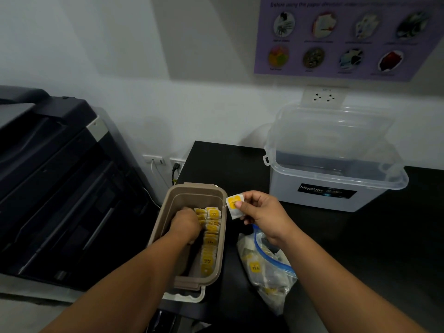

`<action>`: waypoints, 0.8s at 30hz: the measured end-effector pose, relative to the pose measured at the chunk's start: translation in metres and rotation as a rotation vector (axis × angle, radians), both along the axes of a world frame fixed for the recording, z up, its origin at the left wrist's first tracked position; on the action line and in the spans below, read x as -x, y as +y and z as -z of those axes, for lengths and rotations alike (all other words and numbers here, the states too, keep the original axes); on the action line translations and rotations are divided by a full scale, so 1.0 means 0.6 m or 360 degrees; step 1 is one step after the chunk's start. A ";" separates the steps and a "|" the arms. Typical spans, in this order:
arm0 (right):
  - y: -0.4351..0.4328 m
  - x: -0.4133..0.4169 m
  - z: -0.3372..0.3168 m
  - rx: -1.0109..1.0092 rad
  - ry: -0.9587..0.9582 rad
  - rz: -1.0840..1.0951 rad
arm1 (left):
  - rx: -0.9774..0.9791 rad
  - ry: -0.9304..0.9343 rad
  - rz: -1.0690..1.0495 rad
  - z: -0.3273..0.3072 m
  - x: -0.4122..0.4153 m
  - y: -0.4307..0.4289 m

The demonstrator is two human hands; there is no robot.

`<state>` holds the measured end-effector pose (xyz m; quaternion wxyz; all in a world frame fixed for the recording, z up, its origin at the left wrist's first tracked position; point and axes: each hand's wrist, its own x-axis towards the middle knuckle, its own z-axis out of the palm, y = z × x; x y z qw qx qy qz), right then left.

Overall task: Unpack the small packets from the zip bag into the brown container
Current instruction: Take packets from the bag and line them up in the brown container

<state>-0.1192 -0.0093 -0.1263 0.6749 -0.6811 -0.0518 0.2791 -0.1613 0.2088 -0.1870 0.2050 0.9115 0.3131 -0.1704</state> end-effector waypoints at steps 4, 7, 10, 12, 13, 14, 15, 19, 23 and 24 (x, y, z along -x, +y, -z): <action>0.002 0.002 0.003 0.0009 0.0017 -0.0021 | 0.0154 -0.0120 -0.0038 -0.004 -0.003 0.001; 0.003 0.003 0.004 0.0019 0.0019 -0.0028 | 0.0212 -0.0081 -0.0036 -0.007 -0.003 0.003; 0.006 0.003 0.003 0.0025 0.0013 -0.0042 | 0.0217 0.0102 0.0125 -0.022 -0.002 0.008; 0.010 0.004 0.002 0.0041 -0.0004 -0.0056 | 0.0201 0.0218 0.0236 -0.044 0.004 0.012; 0.013 0.005 0.001 0.0055 -0.0016 -0.0060 | 0.0246 0.0070 0.0123 -0.062 0.007 0.010; 0.016 0.005 -0.001 0.0070 -0.0027 -0.0062 | 0.0238 -0.0107 0.0014 -0.072 0.006 0.014; 0.019 0.006 -0.002 0.0078 -0.0037 -0.0066 | 0.0195 -0.0245 -0.0018 -0.084 0.008 0.016; 0.036 0.012 -0.010 0.0065 -0.0138 -0.0072 | 0.0739 -0.0854 0.0038 -0.153 0.025 0.008; 0.056 0.015 -0.017 0.0054 -0.0331 -0.0067 | 0.0981 -0.0893 0.0386 -0.203 0.042 -0.007; 0.060 0.015 -0.017 0.0056 -0.0358 -0.0074 | 0.0897 -0.0890 0.0409 -0.203 0.044 -0.007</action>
